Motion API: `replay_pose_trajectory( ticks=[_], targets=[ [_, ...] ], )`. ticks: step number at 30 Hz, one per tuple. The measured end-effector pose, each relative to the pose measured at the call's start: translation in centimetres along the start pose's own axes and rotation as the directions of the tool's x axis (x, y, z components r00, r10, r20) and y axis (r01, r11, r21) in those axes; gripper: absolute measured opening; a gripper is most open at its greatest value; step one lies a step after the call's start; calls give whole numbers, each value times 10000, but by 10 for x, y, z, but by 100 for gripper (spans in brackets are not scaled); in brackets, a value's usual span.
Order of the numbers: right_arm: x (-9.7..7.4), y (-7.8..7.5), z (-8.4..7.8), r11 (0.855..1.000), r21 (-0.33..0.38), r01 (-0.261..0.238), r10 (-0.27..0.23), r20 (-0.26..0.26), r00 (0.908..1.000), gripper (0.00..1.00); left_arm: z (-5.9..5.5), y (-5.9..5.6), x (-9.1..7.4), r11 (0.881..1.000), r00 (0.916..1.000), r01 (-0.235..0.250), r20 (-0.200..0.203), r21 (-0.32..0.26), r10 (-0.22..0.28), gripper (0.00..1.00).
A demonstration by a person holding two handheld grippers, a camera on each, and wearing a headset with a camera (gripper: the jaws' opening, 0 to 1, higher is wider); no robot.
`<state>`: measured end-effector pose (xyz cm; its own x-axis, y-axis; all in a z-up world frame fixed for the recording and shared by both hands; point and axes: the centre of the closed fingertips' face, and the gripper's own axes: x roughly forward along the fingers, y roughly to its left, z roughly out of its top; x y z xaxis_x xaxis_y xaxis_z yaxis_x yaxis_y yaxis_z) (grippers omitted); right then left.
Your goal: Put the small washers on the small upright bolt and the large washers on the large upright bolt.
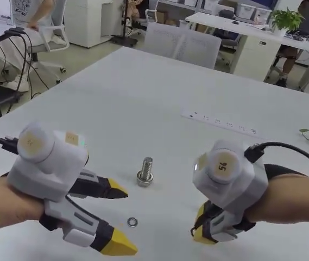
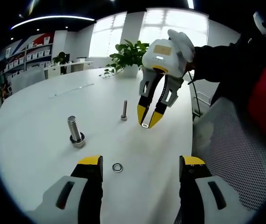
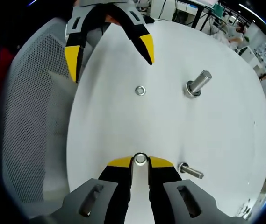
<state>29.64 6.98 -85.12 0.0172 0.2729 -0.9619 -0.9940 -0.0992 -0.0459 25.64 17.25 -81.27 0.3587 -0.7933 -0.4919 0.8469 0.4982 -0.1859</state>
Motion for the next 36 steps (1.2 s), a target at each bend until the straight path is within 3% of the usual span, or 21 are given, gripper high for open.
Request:
replay_pose_trajectory(
  ticks=[11,19,26,36],
  targets=[
    [-11,-10,-31,9976,625,289,-276,-218,9994,14,-1,-1,1,10000,9999,59,-84,-20,-59,65],
    [-23,-24,-45,9931,995,620,-596,-271,9979,14,-3,-2,1,10000,9999,78,-140,-19,-78,65],
    [-31,-31,-43,9913,1029,824,-806,-218,9965,14,-3,-2,1,10000,9998,76,-176,-18,-76,65],
    [-55,-56,-25,9873,777,1385,-1395,78,9902,14,-4,0,0,10000,9999,47,-156,-59,-48,65]
  ],
)
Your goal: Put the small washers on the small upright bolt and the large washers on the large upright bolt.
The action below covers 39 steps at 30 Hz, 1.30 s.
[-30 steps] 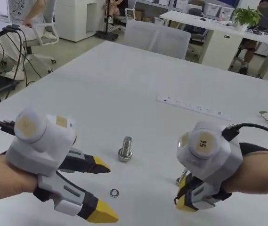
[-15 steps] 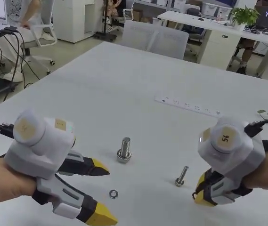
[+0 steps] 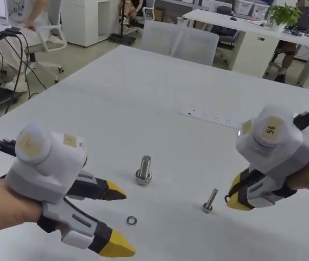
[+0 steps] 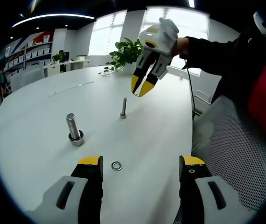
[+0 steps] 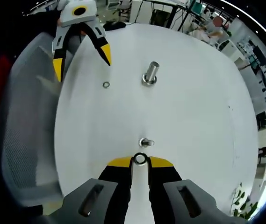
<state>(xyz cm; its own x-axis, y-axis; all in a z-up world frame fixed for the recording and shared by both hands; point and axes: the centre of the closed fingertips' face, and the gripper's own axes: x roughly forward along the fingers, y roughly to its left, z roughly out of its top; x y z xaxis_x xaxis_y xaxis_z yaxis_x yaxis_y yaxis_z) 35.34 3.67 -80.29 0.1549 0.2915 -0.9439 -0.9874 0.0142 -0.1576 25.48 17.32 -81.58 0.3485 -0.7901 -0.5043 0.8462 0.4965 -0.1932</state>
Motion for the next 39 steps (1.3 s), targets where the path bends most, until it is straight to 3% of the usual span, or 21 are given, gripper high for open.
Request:
replay_pose_trajectory(
  ticks=[17,39],
  targets=[
    [3,-7,18,9990,-437,63,-63,-6,10000,14,0,1,-1,10000,10000,-32,20,-25,32,65],
    [17,-8,16,9979,-605,-241,220,-350,9991,14,-1,1,-1,9999,10000,-9,14,-103,9,65]
  ],
)
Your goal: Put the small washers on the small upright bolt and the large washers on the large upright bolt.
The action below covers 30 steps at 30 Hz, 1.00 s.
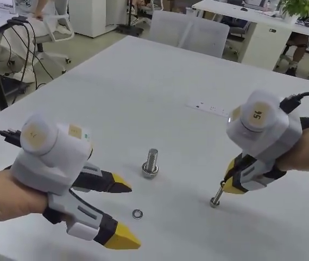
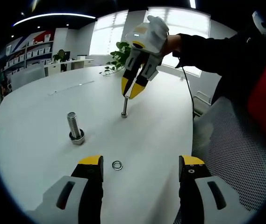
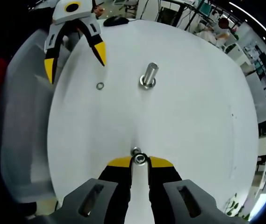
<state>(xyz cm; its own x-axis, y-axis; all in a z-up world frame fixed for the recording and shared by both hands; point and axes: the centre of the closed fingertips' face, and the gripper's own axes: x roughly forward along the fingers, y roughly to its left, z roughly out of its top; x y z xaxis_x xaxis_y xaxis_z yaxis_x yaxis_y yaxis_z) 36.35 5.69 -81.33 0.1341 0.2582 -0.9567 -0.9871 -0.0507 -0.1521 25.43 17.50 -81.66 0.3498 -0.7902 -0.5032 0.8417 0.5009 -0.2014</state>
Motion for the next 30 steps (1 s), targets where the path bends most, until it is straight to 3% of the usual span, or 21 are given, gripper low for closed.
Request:
replay_pose_trajectory(
  ticks=[13,30],
  targets=[
    [9,1,-1,9998,-12,-177,177,-108,9998,14,0,-1,0,10000,10000,7,-7,-34,-7,65],
    [36,0,-10,9986,-6,-530,529,-364,9979,14,-2,-1,1,9999,10000,28,-75,-110,-29,65]
  ],
)
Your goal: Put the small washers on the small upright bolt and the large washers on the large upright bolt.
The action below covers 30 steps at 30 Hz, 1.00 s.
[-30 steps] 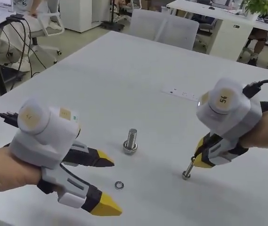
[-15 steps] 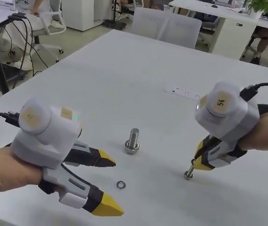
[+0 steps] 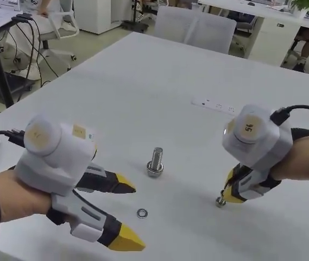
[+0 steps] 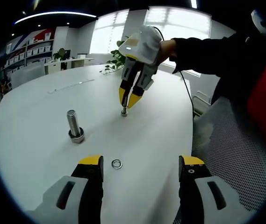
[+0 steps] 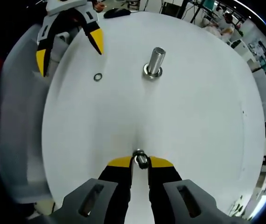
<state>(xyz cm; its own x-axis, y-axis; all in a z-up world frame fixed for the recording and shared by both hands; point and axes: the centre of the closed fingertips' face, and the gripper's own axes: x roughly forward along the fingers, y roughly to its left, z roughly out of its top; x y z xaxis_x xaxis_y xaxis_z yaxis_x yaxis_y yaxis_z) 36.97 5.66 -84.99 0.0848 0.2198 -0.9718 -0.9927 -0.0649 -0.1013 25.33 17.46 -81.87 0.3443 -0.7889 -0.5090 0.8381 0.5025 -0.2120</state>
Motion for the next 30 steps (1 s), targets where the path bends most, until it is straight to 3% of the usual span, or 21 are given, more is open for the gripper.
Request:
replay_pose_trajectory(
  ticks=[17,30],
  targets=[
    [15,2,-2,9998,-45,-188,187,-188,9996,14,-1,3,-1,10000,10000,-32,-27,-78,32,64],
    [17,-1,1,9999,5,-120,120,-127,9998,15,-3,0,0,10000,10000,-7,-45,-86,7,64]
  ],
)
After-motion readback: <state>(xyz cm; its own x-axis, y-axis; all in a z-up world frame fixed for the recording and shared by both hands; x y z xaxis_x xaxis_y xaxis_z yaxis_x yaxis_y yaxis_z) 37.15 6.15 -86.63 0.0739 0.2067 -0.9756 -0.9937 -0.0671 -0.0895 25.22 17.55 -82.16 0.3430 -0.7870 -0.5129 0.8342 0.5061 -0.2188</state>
